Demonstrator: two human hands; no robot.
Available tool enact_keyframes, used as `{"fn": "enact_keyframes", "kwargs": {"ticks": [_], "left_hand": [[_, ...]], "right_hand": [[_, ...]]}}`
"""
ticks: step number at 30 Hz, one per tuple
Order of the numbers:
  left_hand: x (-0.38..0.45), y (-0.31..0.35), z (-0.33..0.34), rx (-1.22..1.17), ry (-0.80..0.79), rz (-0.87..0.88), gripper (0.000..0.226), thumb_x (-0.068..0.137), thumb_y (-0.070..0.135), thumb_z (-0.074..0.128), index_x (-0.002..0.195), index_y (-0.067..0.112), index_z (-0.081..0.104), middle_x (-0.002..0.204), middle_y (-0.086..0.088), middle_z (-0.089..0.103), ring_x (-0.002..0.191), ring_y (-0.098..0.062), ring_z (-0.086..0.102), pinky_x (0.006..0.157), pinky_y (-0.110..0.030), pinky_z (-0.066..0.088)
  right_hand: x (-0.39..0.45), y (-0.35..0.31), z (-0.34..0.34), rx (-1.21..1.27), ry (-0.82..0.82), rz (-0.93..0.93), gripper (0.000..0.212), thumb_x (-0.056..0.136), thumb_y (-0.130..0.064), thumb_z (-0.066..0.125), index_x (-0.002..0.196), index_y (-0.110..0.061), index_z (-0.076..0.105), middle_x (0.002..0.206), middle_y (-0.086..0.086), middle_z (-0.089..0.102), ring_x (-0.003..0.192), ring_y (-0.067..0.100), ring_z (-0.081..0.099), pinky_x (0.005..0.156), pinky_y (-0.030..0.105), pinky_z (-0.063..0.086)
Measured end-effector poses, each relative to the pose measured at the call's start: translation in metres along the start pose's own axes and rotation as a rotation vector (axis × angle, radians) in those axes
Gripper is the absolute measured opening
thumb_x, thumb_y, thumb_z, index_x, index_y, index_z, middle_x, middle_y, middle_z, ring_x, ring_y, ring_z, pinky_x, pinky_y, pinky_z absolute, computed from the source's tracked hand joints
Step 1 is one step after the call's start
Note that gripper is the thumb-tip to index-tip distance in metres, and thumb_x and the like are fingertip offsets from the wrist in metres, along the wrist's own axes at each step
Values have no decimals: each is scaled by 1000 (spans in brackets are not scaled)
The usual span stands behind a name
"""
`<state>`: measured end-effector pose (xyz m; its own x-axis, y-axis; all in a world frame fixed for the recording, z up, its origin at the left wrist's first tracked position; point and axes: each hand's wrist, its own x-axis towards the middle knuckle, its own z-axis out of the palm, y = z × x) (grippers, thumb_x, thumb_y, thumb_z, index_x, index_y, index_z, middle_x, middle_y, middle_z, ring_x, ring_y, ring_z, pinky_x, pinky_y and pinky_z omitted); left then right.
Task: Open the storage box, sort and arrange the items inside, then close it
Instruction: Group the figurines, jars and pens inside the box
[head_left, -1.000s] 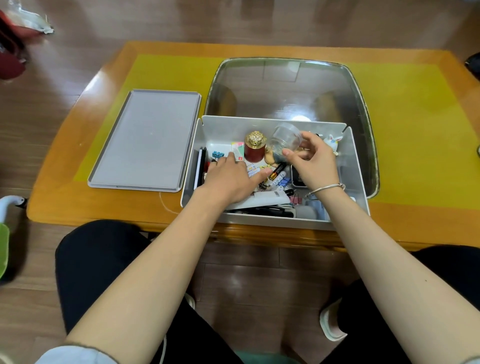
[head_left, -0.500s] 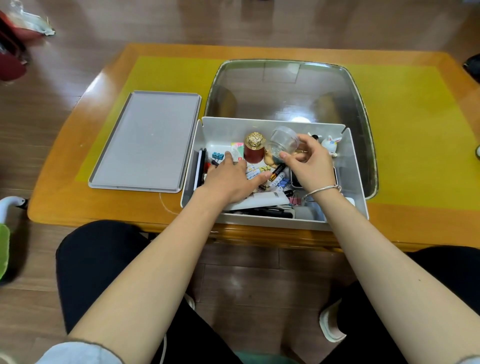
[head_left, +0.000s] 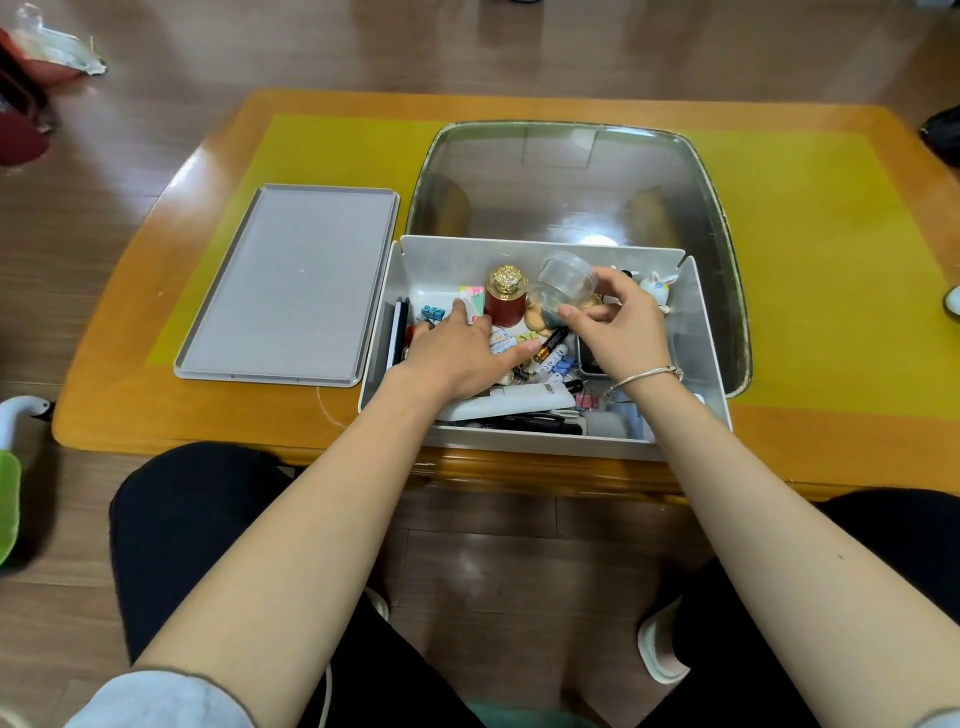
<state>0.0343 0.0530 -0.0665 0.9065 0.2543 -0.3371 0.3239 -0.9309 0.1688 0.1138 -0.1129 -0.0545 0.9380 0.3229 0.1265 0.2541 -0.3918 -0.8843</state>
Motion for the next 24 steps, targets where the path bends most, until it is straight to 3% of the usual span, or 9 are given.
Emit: {"fn": "enact_keyframes", "kwargs": {"ticks": [5, 8, 13, 16, 20, 24], "left_hand": [[1, -3, -2, -11, 2, 15, 96, 77, 86, 13, 149, 24, 28, 158, -14, 16, 144, -29, 20, 113, -51, 16], [-1, -4, -2, -24, 2, 14, 94, 76, 86, 11, 148, 28, 30, 156, -18, 19, 144, -31, 20, 113, -52, 16], [-6, 1, -2, 61, 18, -4, 112, 61, 91, -4, 143, 26, 39, 143, -21, 41, 134, -37, 33, 107, -51, 23], [-5, 2, -4, 77, 10, -3, 115, 59, 90, -6, 143, 25, 39, 144, -20, 40, 135, -37, 31, 108, -54, 20], [-10, 1, -7, 24, 17, 3, 102, 71, 86, 1, 144, 25, 38, 151, -19, 29, 139, -37, 24, 111, -54, 17], [-27, 6, -9, -220, 318, 26, 65, 95, 62, 22, 139, 19, 43, 143, -11, 43, 131, -31, 35, 106, -48, 27]], "right_hand": [[1, -1, -8, 11, -12, 31, 40, 77, -13, 74, 113, -16, 58, 90, -8, 64, 75, 12, 68, 86, 35, 54], [-2, -1, -13, -14, -20, 48, 42, 77, -16, 74, 116, -15, 57, 81, -3, 67, 77, 15, 69, 92, 37, 52], [-6, -6, -22, -16, -30, 64, 42, 78, -17, 74, 116, -17, 57, 76, 0, 68, 77, 15, 69, 92, 38, 51], [-9, -9, -26, -23, -50, 62, 39, 79, -18, 73, 114, -19, 56, 76, 1, 69, 77, 14, 69, 89, 38, 53], [-12, -12, -31, -37, -57, 55, 38, 79, -18, 73, 113, -18, 56, 81, 1, 70, 77, 13, 69, 85, 35, 55], [-16, -18, -29, 0, -77, 24, 39, 75, -11, 77, 105, -21, 54, 96, -4, 67, 76, 6, 68, 77, 24, 56]]}}
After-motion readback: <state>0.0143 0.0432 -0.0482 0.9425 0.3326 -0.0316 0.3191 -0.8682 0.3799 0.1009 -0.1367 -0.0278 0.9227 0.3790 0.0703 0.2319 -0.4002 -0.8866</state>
